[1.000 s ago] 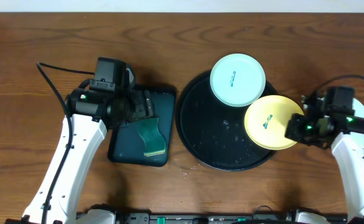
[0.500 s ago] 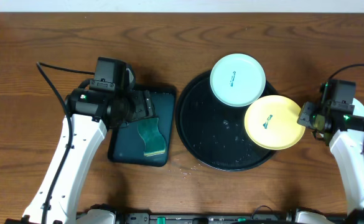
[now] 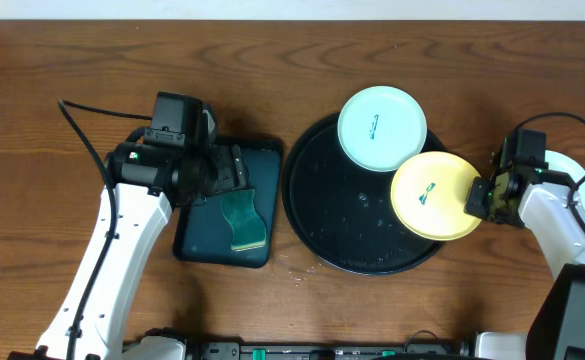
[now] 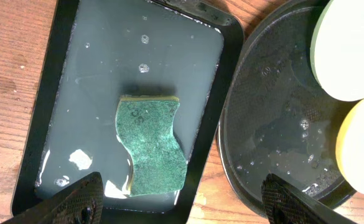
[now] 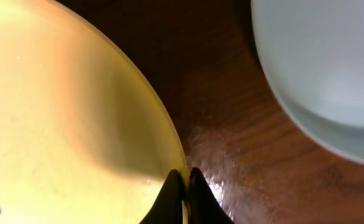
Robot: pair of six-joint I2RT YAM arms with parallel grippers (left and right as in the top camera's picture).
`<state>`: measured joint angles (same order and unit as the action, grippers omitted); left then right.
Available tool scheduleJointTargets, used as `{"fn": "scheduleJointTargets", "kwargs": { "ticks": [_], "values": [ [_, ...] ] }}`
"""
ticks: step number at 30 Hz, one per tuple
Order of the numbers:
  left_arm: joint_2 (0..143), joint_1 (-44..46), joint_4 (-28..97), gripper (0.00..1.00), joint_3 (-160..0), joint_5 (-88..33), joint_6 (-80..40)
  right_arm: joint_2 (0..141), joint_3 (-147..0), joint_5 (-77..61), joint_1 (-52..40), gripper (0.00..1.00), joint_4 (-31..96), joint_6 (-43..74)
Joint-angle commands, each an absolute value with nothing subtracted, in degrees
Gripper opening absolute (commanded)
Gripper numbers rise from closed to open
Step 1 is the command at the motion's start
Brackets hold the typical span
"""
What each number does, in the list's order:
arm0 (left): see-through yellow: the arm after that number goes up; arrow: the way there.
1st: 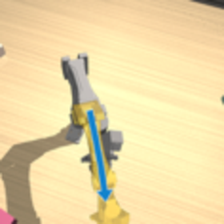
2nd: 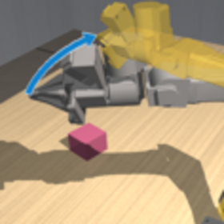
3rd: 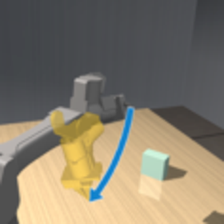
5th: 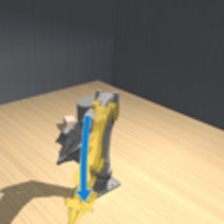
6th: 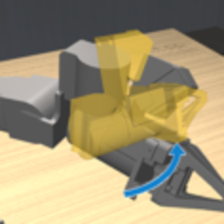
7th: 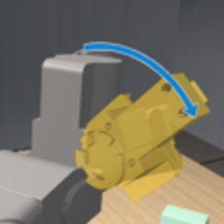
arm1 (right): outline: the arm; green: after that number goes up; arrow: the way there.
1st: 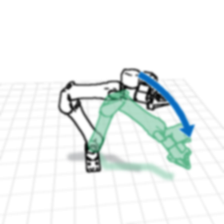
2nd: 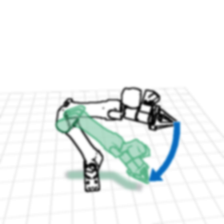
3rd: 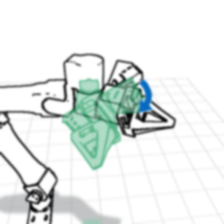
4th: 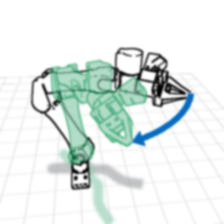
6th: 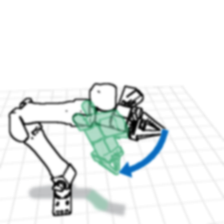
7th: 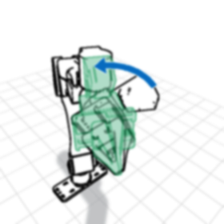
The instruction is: Clean dirty plates on tray and stack at the side
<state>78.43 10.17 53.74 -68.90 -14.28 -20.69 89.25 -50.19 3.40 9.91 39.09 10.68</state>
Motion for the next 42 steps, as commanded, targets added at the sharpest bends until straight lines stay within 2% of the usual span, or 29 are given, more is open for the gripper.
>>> {"fn": "scheduleJointTargets", "kwargs": {
  "ticks": [1,4,11,19,26,28,30,31,36,42],
  "values": [
    [78.43,9.82,53.87,0.82,-69.23,-14.35,-19.94,86.28,-50.28,3.55,10.28,0.01,41.43,11.53],
    [78.43,9.82,53.87,0.82,-69.23,-14.33,-19.94,81.93,-50.3,1.8,9.96,0.01,43.2,11.51],
    [78.43,9.82,53.87,0.82,-69.23,-14.33,-19.94,75.42,-50.28,-12.47,5.1,0.01,43.75,6.17],
    [78.43,9.82,53.87,0.82,-69.23,-14.33,-19.94,79.72,-48.71,-14.87,-4.58,0.01,41.91,9.06],
    [78.43,9.82,53.87,0.82,-69.21,-14.33,-19.94,87.72,-45.78,-14.52,-10.24,0.01,33.01,8.32],
    [78.43,9.82,53.87,0.82,-69.21,-14.33,-19.94,89.41,-45.69,-13.17,-10.55,0.12,29.47,8.29],
    [78.43,9.82,53.87,0.82,-69.23,-14.35,-19.94,89.49,-45.95,-13.43,-10.31,0.34,26.83,9.15],
    [78.43,9.82,53.87,0.82,-69.23,-14.33,-19.94,89.08,-46.37,-13.43,-10.15,0.4,26.44,9.39],
    [78.43,9.82,53.87,0.82,-69.23,-14.37,-19.99,84.6,-50.41,-13.08,-9.93,0.47,26.87,9.37],
    [78.43,9.82,54.24,0.82,-69.23,-14.39,-20.64,76.55,-51.77,-12.25,-9.96,0.49,28.88,9.37]
  ]
}}
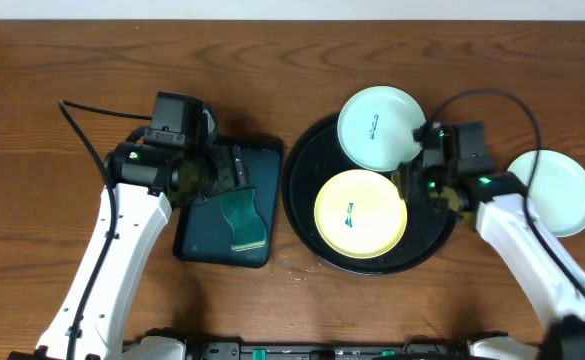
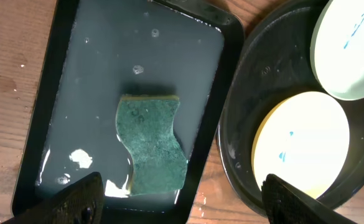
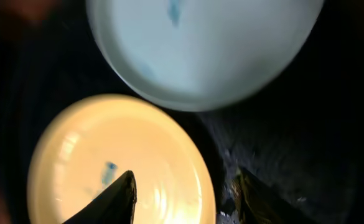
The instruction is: Clean dirty plates on tray and stack at the side
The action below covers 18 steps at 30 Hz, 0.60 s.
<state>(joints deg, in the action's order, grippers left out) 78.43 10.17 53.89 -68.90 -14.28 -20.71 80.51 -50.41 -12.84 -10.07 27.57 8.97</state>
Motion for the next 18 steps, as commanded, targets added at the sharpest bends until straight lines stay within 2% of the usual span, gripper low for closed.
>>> {"fn": "scheduleJointTargets", "kwargs": {
  "ticks": [1,8,9,10,14,18],
  "values": [
    [78.46,9.82,54.3,0.82,-69.21,-14.37,-20.64,75.46,-51.77,-12.25,-9.96,0.49,30.0,9.37],
    [78.59,10.0,54.61,0.8,-69.19,-14.28,-21.02,73.52,-51.75,-12.21,-9.96,0.47,38.72,9.37],
    [78.65,10.0,54.92,0.68,-68.99,-13.87,-21.34,73.52,-51.75,-12.21,-9.96,0.47,39.2,9.37],
    [78.85,10.17,55.31,0.64,-68.4,-12.95,-23.7,73.52,-51.75,-12.23,-9.96,0.47,39.29,9.37],
    [81.12,13.1,55.7,0.64,-63.37,-5.85,-34.63,73.52,-51.75,-12.21,-9.96,0.48,39.22,9.37],
    [85.71,16.82,47.77,0.64,-56.97,-5.04,-36.36,73.52,-51.75,-12.21,-9.96,0.49,39.0,9.37]
  ]
}}
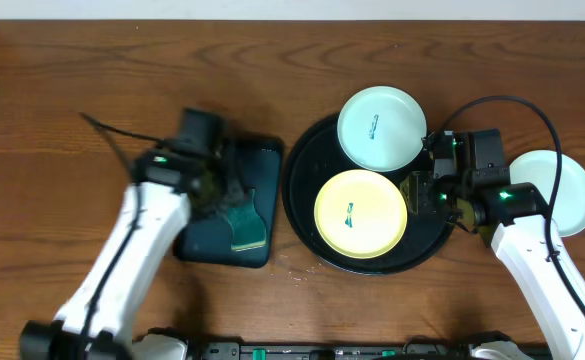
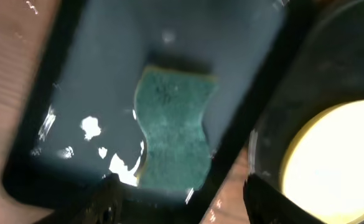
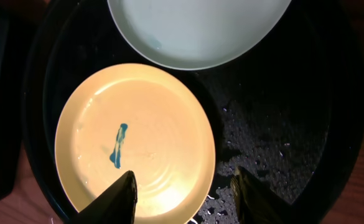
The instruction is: Clean dirty plates on tray and stack at the side
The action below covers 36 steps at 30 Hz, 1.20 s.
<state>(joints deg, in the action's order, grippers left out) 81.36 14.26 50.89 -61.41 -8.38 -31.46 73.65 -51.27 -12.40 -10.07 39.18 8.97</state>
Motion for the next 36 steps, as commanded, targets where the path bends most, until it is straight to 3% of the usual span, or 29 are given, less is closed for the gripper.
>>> {"fn": "scheduleJointTargets", "kwargs": {
  "ticks": [1,3,7,9,10,12,19,21,23,26,36],
  "values": [
    [87.35,17.52,45.63,0.64,-55.86,-4.97,-36.34,73.52,-51.75,-12.23,-9.96,0.49,38.83,9.39],
    [90.63,18.15,42.78,0.63,-54.89,-4.62,-36.38,73.52,-51.75,-12.23,-9.96,0.49,38.74,9.41],
    [97.65,18.13,40.36,0.51,-54.87,-1.91,-39.81,73.52,-51.75,-12.25,-9.98,0.48,38.87,9.91],
    [100.64,18.13,38.57,0.31,-54.87,-1.91,-39.75,73.52,-51.75,-12.25,-9.96,0.47,39.05,10.26],
    [101.67,18.13,38.06,0.14,-54.87,-2.13,-39.72,73.52,-51.75,-12.25,-9.96,0.47,39.07,10.26],
    [102.76,18.13,38.04,0.07,-54.92,-2.2,-39.72,73.52,-51.75,-12.25,-9.96,0.47,39.05,10.26],
    [97.41,18.13,41.1,0.08,-58.46,-2.48,-33.56,73.52,-51.75,-12.25,-9.96,0.45,39.05,10.24],
    [94.72,18.06,41.04,0.3,-59.2,-2.2,-30.02,73.52,-51.75,-12.25,-9.96,0.45,39.05,10.26],
    [92.4,18.02,41.04,0.46,-59.29,-0.91,-27.81,73.52,-51.75,-12.23,-9.96,0.45,39.05,10.24],
    [91.07,18.02,41.95,0.55,-59.27,-0.14,-25.28,73.52,-51.75,-12.25,-9.98,0.44,39.07,10.26],
    [94.56,20.49,41.56,0.55,-53.32,-1.06,-32.71,73.52,-51.75,-12.21,-9.96,0.45,39.0,10.26]
  ]
}}
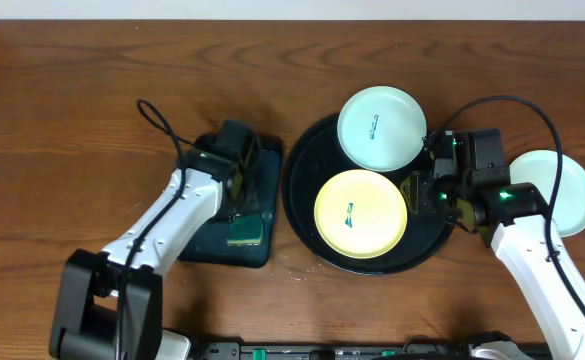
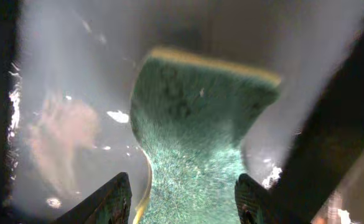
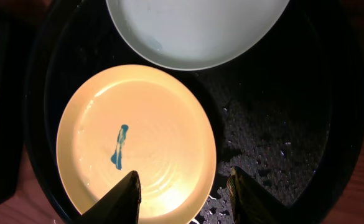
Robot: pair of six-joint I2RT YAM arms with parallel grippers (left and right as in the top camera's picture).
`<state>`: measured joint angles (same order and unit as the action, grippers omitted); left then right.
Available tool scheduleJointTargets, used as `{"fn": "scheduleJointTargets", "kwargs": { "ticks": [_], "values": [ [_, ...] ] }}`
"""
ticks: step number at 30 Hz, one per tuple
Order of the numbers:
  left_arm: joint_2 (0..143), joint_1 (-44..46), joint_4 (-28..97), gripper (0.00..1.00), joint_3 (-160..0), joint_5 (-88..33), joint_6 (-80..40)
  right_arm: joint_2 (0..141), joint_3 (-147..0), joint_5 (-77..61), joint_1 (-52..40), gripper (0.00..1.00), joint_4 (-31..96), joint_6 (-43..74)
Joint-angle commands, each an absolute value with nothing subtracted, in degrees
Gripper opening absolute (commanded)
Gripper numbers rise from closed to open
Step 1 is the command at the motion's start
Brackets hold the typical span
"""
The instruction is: Clean dirty plates on tray and stack at the side
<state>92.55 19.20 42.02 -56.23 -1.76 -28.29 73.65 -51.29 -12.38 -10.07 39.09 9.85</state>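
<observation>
A yellow plate [image 1: 361,214] with a blue smear [image 3: 118,147] lies flat in the round black tray [image 1: 308,176]. A pale green plate [image 1: 380,127] with a blue mark rests on the tray's far rim. Another pale green plate [image 1: 562,192] sits on the table at the right. My right gripper [image 3: 183,199] stands open above the yellow plate's right edge. The green sponge [image 2: 200,140] lies in the water of the rectangular black tray [image 1: 202,247]. My left gripper [image 2: 183,202] is open, low over the sponge, a finger on each side of it.
Wet drops speckle the round tray's floor [image 3: 275,149]. Both arms' black cables [image 1: 157,120] loop over the wooden table [image 1: 92,70]. The two trays sit close together.
My left gripper has dropped from above the water tray to straddle the sponge, still open. The right gripper and the plates have hardly moved.
My right gripper was shut on the yellow plate's rim at the round tray's right edge. Then the plate lay flat in the tray and the gripper stood open over it. The left gripper hovered open over the sponge, moved closer, and now brackets it.
</observation>
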Motion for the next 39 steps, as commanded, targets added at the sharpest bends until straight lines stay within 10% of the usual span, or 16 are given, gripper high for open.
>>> {"fn": "scheduleJointTargets", "kwargs": {
  "ticks": [1,8,39],
  "values": [
    [95.15,21.08,40.73,0.53,-52.27,-1.06,-34.54,73.52,-51.75,-12.21,-9.96,0.45,39.0,10.26],
    [97.84,22.31,34.09,0.08,-50.35,-0.78,-33.95,73.52,-51.75,-12.25,-9.96,0.45,38.74,10.28],
    [88.07,25.89,35.09,0.08,-62.85,-19.51,-31.55,90.0,-49.82,-10.04,-10.17,0.24,38.54,14.79]
  ]
}}
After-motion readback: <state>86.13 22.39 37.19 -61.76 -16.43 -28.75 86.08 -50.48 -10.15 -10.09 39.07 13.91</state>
